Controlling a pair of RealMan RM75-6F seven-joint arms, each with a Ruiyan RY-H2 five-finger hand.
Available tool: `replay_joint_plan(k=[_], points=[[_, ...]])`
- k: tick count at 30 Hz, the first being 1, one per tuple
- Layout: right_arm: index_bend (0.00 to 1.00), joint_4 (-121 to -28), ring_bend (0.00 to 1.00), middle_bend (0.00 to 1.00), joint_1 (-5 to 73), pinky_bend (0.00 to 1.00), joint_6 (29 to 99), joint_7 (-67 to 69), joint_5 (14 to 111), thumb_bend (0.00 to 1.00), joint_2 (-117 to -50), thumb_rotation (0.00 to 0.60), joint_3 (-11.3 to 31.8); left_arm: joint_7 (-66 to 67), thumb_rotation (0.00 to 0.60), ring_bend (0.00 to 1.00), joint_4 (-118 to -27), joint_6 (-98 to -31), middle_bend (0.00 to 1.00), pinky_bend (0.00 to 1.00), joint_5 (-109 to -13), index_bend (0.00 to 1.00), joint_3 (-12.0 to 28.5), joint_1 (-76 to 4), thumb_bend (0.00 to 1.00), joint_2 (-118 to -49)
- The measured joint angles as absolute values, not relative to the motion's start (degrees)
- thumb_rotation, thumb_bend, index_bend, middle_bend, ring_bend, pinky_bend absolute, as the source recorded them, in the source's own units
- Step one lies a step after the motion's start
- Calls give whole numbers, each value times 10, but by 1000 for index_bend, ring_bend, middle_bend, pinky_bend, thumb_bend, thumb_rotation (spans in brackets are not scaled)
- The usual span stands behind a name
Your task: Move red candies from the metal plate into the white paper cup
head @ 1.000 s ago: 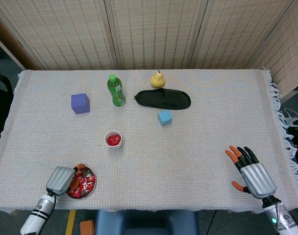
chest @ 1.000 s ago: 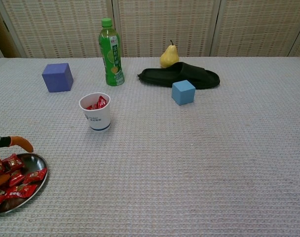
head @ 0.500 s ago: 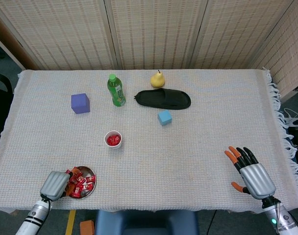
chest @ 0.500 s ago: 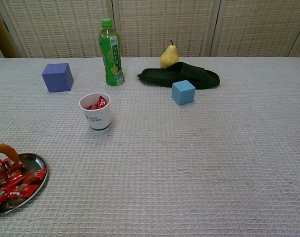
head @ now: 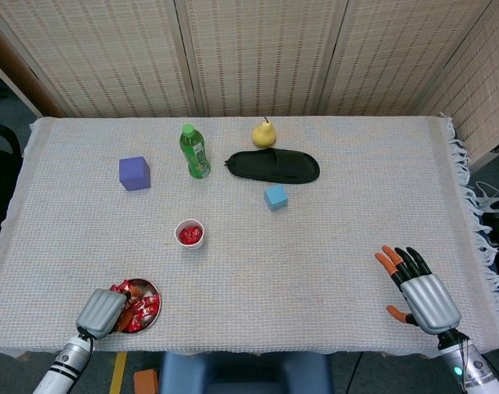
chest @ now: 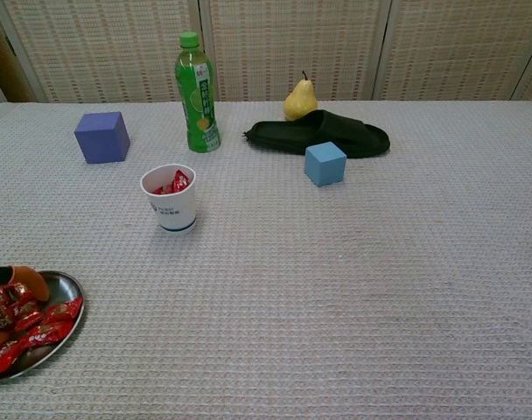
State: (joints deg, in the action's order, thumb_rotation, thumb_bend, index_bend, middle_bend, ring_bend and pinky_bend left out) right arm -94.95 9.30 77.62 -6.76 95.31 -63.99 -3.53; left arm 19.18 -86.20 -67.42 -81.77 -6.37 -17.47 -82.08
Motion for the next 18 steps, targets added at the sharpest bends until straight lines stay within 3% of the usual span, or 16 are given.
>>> replay_joint_plan(k=[18], points=[[0,-949,0,0,93,0,775,-70,950,96,-641,600,-34,200,600,1000,-849,-660,1000,1000,-821,409,-55,-177,372,-836]])
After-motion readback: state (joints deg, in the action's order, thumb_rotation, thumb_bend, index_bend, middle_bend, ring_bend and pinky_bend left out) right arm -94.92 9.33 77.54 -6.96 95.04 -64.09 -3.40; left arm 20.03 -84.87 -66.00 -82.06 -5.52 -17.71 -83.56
